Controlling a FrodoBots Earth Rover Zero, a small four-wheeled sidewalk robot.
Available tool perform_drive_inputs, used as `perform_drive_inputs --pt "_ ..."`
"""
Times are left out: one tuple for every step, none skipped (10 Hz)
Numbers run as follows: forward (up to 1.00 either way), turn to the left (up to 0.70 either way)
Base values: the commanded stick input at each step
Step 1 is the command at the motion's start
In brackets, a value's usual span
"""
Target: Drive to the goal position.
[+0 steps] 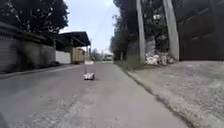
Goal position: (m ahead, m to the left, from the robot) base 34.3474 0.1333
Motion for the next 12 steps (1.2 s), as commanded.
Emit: perform_drive_inputs --pt "1.0 0.0" --pt "1.0 0.0" --pt "1.0 0.0" --pt "1.0 0.0" --pt "1.0 0.0" --pt "1.0 0.0" --pt "1.0 0.0" --pt "1.0 -0.08" --pt "1.0 -0.3" --pt "1.0 -0.21" --pt "1.0 -0.04" --pt "1.0 0.0"
